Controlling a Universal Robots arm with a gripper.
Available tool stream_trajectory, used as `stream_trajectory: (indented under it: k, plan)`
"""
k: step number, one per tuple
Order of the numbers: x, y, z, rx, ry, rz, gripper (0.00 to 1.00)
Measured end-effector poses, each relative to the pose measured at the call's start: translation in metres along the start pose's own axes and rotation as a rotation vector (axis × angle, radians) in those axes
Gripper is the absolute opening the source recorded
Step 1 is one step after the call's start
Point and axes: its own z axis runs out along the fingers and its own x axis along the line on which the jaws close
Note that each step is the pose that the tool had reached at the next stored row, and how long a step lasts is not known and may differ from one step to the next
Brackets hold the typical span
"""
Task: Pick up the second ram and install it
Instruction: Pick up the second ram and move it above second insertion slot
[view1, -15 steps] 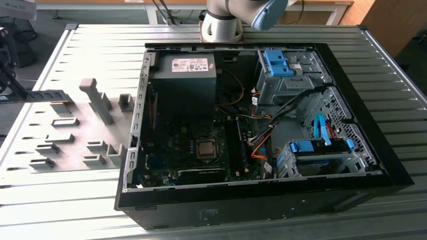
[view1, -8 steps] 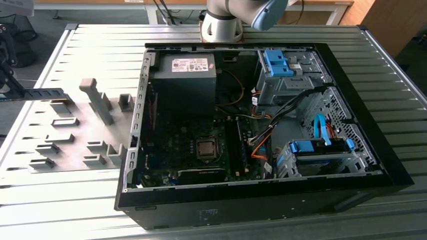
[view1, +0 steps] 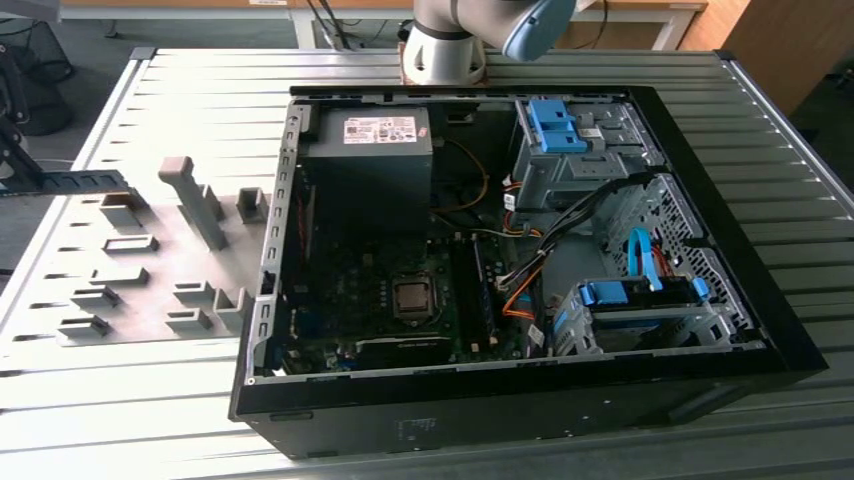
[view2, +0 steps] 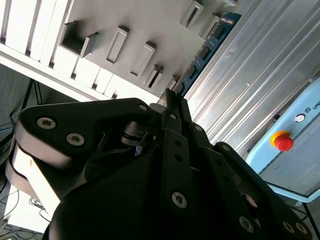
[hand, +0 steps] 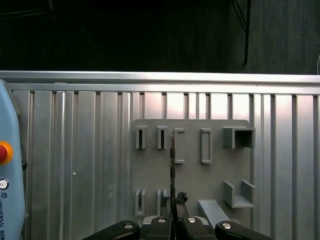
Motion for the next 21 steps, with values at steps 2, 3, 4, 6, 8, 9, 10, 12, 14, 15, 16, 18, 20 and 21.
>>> stream_trajectory:
  k: [2,3,4,6,8,9,10,12,14,15,16,18,20,21]
  plan:
    - [-0.0001,0.0,-0.002,0.0,0.0,0.0,0.14]
    - [-0.0001,0.0,-0.003,0.0,0.0,0.0,0.14]
    - [-0.0002,0.0001,-0.004,0.0,0.0,0.0,0.14]
    - [-0.0003,0.0001,-0.006,0.0,0.0,0.0,0.14]
    - [-0.0003,0.0001,-0.0078,0.0001,-0.0001,0.0,0.14]
    - [-0.0004,0.0001,-0.0087,0.0001,0.0,0.0,0.14]
    - [-0.0004,0.0001,-0.0095,0.0,0.0,0.0,0.14]
    - [-0.0005,0.0001,-0.011,0.0001,-0.0001,0.0,0.14]
    - [-0.0006,0.0002,-0.0126,0.0,-0.0001,0.0,0.14]
    - [-0.0006,0.0002,-0.0133,0.0,0.0,0.0,0.14]
    - [-0.0007,0.0002,-0.014,0.0,0.0,0.0,0.14]
    - [-0.0007,0.0002,-0.0153,0.0,0.0,0.0,0.14]
    - [-0.0009,0.0002,-0.0158,0.0002,0.0,0.001,0.14]
    - [-0.001,0.0002,-0.0159,0.0,0.0008,0.001,0.14]
